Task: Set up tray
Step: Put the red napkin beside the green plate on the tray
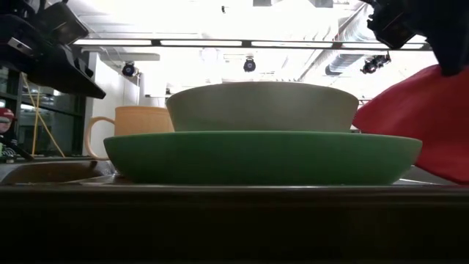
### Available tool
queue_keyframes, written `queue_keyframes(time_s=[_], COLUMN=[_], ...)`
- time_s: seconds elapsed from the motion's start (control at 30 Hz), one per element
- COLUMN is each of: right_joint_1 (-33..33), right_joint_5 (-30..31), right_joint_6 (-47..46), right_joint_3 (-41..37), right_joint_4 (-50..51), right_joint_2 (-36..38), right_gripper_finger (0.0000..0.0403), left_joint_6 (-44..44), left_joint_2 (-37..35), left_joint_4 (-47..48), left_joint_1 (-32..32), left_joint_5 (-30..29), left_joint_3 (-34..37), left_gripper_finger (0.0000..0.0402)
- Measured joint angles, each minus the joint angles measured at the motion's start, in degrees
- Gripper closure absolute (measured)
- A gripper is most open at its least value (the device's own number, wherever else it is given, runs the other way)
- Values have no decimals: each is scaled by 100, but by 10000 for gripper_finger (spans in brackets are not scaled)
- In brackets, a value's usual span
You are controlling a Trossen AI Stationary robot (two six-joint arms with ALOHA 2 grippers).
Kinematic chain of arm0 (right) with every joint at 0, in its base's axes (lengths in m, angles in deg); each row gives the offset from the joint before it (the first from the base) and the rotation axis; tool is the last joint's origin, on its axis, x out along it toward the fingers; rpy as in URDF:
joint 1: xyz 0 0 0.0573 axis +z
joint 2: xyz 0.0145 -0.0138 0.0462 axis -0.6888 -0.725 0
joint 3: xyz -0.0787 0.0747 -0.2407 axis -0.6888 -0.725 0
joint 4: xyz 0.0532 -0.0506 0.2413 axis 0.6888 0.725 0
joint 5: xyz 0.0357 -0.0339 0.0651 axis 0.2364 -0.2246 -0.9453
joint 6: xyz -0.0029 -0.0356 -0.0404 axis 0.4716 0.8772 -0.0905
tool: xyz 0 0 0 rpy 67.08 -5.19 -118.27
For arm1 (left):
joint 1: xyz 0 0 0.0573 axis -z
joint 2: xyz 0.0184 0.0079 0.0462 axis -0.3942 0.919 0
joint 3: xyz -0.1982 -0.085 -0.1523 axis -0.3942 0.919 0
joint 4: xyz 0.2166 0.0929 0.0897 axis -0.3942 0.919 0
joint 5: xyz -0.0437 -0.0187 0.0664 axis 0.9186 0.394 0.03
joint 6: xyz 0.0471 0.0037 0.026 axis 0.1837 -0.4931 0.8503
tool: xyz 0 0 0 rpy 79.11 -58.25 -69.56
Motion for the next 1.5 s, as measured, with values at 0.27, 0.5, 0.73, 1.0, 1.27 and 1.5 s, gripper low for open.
queue_keyframes(time_s=[0.27, 0.5, 0.73, 1.0, 1.27, 1.5], right_joint_1=[-176, -176, -235, -459, -580, -825], right_joint_5=[-75, -58, -48, -302, -796, -780], right_joint_6=[221, 221, 213, 352, 206, 443], right_joint_3=[0, 0, 0, -348, -1021, -1034], right_joint_4=[174, 177, 179, -230, -1377, -1349], right_joint_2=[0, 0, 0, -2, -4, -2], right_gripper_finger=[403, 403, 403, 403, 403, 403], left_joint_6=[21, 129, 322, 432, 474, 474], left_joint_2=[-56, -394, -875, -1326, -1507, -1506], left_joint_4=[-10, -83, -92, -85, -81, -68], left_joint_1=[-1, 0, 0, 0, 0, 0], left_joint_5=[-57, -279, -280, -281, -278, -276], left_joint_3=[0, 156, 337, 537, 582, 581], left_gripper_finger=[339, 339, 339, 339, 339, 339])
